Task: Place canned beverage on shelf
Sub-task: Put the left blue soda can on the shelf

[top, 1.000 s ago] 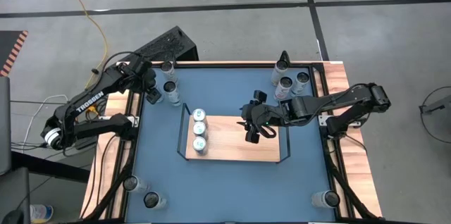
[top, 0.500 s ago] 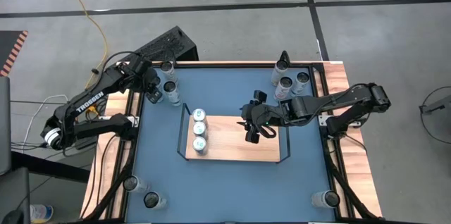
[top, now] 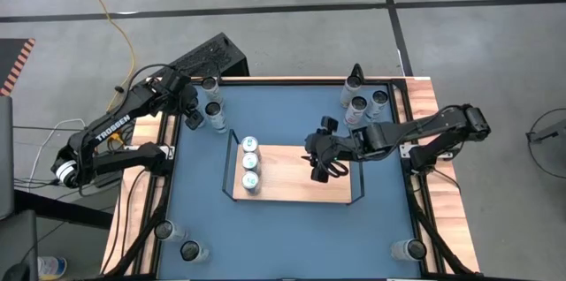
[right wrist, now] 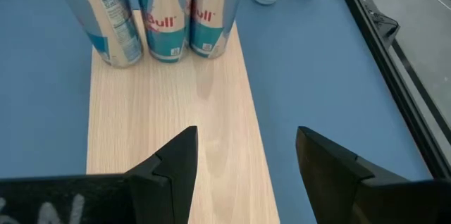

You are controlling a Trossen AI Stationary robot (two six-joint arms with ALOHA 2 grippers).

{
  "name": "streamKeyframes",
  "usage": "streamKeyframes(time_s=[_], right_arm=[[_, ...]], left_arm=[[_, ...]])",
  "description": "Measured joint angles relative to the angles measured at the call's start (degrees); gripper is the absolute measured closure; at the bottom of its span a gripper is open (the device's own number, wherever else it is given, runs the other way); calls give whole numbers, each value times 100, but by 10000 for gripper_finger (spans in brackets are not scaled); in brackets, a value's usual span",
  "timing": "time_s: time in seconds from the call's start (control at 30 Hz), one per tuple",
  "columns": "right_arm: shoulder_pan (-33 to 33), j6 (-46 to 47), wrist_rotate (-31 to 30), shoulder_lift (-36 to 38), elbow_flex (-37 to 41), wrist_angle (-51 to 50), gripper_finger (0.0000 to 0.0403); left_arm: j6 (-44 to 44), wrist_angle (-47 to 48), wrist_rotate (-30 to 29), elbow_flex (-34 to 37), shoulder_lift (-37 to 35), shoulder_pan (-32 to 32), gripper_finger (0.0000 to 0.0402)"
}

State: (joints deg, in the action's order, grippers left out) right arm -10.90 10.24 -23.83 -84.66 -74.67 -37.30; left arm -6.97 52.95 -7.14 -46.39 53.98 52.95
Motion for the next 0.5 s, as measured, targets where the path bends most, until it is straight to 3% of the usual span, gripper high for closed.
streamKeyframes(time_s=[0.27, 0.5], right_arm=[[2, -2, 0, 0, 0, 0, 184], [2, -4, 0, 0, 0, 2, 184]], left_arm=[[-296, -9, -224, -154, -2, 2, 56], [-504, -6, -80, -195, -2, 2, 55]])
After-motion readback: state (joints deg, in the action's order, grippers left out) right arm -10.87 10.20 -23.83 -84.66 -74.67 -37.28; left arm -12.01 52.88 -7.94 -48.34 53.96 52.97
